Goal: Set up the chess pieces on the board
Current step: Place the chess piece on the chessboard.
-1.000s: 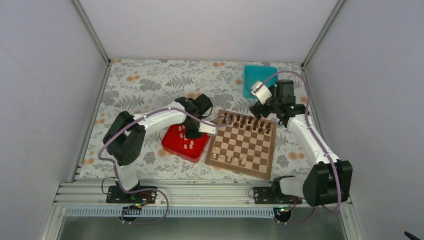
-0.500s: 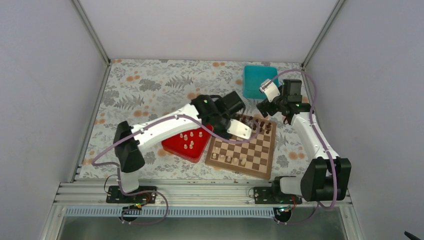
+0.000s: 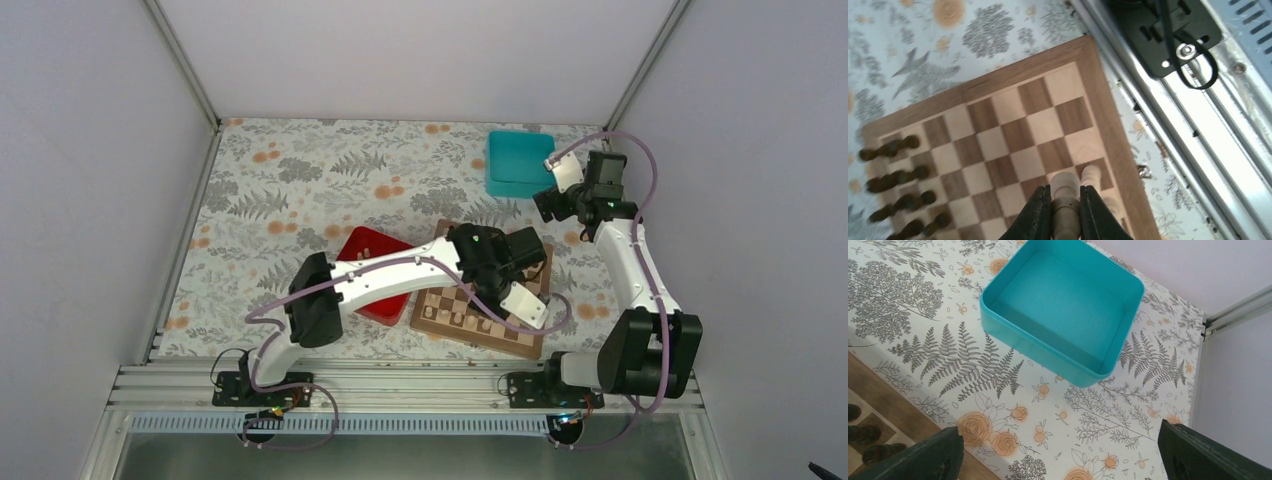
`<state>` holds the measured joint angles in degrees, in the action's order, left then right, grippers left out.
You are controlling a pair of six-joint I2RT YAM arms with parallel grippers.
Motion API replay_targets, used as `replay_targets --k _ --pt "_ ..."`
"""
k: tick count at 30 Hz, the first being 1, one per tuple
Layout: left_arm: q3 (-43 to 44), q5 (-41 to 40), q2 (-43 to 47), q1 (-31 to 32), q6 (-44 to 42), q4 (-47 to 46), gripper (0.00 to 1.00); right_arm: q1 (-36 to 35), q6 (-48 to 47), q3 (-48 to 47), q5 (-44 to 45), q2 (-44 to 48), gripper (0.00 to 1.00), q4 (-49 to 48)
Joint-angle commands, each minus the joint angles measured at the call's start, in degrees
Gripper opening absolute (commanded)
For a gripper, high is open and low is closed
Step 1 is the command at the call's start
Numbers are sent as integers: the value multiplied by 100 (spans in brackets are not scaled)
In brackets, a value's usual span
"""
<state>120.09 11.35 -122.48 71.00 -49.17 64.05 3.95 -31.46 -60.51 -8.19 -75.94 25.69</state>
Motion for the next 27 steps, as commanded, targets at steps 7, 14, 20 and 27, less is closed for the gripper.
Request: replay_targets --k 7,14,20,27 --pt "425 665 -701 217 -254 226 6 238 228 -207 8 -72 100 -80" --pt "522 573 -1052 262 -340 214 5 236 214 -190 -22 -72 100 -75" --pt "578 431 -1260 265 -380 276 6 238 204 -172 -49 -48 100 -73" --pt "644 345 -1433 265 -418 361 6 233 193 -171 -113 -42 100 -47"
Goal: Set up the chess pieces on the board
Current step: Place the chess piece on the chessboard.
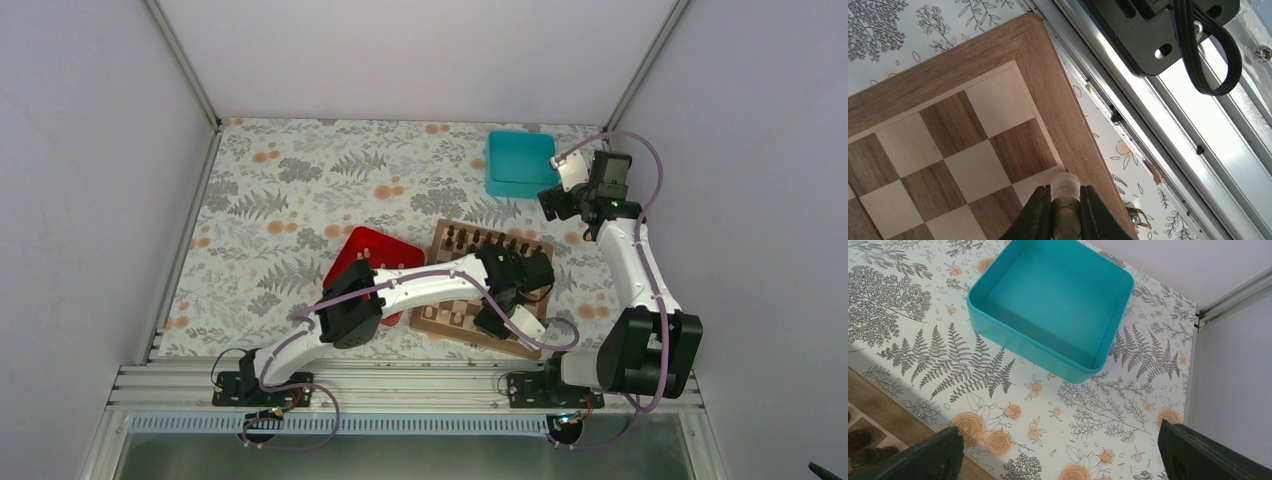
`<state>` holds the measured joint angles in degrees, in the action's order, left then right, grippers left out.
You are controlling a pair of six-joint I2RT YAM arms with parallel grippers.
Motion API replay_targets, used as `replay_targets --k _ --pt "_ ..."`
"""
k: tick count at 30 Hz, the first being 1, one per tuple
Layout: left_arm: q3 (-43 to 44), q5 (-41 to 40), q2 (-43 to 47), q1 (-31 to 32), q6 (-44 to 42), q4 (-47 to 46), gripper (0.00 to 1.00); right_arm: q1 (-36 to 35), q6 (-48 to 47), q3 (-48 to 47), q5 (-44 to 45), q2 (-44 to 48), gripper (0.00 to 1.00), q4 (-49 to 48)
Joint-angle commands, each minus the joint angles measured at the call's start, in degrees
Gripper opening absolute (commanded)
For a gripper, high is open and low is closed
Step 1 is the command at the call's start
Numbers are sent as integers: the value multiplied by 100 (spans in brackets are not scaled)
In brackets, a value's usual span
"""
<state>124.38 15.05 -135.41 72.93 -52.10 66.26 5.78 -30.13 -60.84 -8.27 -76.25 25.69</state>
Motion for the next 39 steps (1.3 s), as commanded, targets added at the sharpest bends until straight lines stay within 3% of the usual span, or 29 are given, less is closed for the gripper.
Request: replay_targets --k 1,39 --pt "229 -37 -157 68 -125 135 6 46 60 -139 -107 -2 100 -47" --pt "164 -392 -302 42 -164 165 6 55 43 -90 -365 41 100 6"
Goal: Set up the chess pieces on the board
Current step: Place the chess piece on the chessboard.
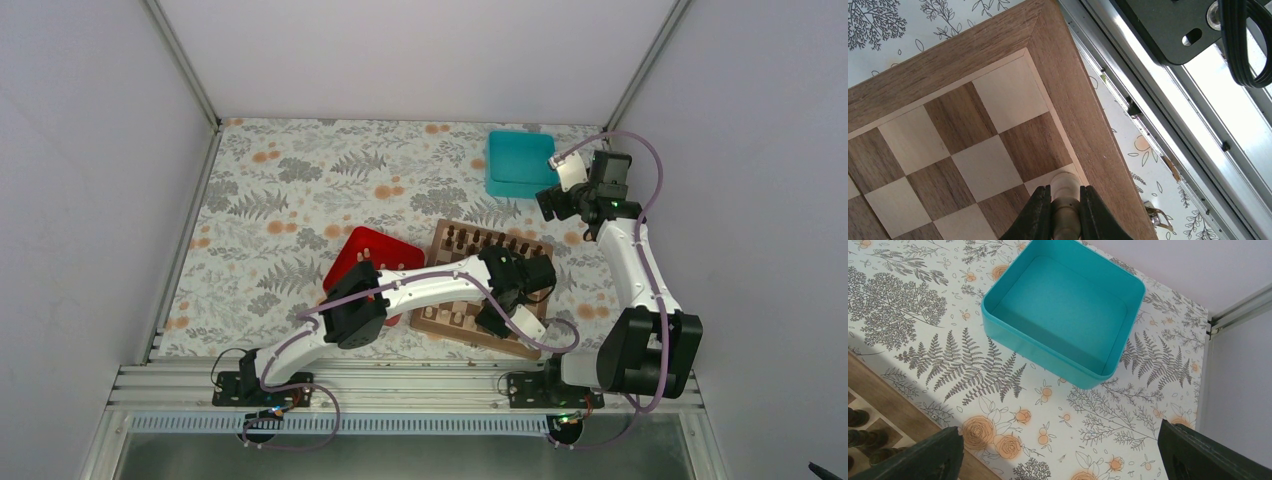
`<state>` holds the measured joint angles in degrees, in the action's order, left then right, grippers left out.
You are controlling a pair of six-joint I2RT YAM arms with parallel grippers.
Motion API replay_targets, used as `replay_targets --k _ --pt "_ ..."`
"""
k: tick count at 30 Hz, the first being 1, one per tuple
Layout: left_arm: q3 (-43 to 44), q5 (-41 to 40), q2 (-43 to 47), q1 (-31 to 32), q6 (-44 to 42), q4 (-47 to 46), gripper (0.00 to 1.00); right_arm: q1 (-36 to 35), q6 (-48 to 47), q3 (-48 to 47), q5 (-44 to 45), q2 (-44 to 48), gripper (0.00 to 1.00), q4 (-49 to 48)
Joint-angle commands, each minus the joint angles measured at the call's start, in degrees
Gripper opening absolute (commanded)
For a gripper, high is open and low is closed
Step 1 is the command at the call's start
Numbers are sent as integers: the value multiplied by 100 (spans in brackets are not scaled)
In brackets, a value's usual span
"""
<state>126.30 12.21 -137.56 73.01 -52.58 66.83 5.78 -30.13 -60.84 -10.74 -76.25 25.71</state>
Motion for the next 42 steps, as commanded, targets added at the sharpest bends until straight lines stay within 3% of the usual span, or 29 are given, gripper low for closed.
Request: replay_targets --k 1,23,32,42 --pt "-30 -117 -87 37 -113 120 6 55 42 -87 -112 40 100 4" --pt "-62 -236 -52 38 -120 223 6 49 33 -81 -155 40 100 12" --pt "-56 -250 -71 38 -114 254 29 54 29 -66 -172 36 100 13" --pt "394 -46 6 46 -102 350 38 52 24 -51 -174 46 100 13"
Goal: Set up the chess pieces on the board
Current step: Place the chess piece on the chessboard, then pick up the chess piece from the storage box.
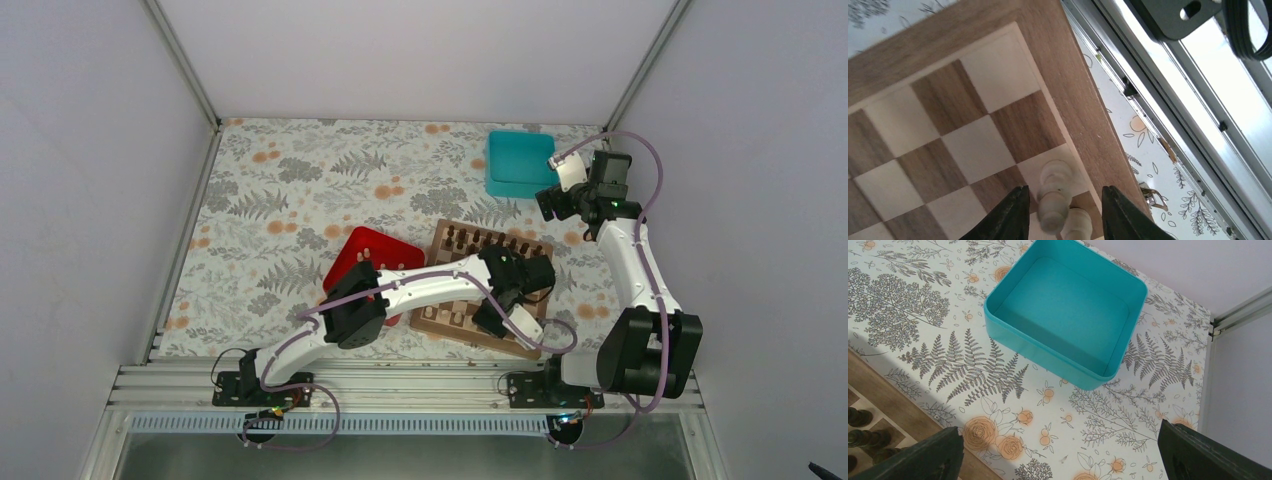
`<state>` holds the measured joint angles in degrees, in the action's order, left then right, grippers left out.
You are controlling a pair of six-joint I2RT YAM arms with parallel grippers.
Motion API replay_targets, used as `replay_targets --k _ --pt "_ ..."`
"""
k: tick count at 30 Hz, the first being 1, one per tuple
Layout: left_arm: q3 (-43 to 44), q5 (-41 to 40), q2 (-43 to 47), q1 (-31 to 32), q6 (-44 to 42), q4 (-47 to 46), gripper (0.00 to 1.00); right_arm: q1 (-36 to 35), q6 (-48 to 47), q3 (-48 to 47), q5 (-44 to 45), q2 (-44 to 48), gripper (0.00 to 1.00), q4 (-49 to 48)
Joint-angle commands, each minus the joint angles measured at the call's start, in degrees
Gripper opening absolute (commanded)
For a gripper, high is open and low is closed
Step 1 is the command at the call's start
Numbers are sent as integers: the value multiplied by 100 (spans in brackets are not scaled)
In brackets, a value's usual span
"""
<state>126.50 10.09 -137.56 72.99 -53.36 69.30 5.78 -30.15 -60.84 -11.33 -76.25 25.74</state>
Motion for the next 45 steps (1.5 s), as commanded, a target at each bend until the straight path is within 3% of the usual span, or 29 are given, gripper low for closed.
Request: replay_targets --k 1,9,13,18,23,27,35,45 --pt "516 176 0 48 -18 128 38 55 22 -51 -114 48 100 10" --pt "1620 392 97 49 -6 610 40 54 29 -77 -114 34 100 18" --pt "1402 40 424 -117 7 736 43 51 17 -77 -93 23 100 19" --pt "101 -357 1256 -862 197 575 45 55 14 -51 -23 6 100 -20" --pt "-2491 -878 2847 -1804 257 -410 55 54 20 -39 35 -23 100 -46" --pt "-3617 -939 3575 -2576 243 -743 56 54 31 -66 64 -76 100 -31" --pt "-5090 -779 4092 -3376 204 -1191 54 52 42 -121 53 -108 100 42" --pt "-5756 -629 4034 -3665 210 -1633 52 54 28 -87 35 -101 100 63"
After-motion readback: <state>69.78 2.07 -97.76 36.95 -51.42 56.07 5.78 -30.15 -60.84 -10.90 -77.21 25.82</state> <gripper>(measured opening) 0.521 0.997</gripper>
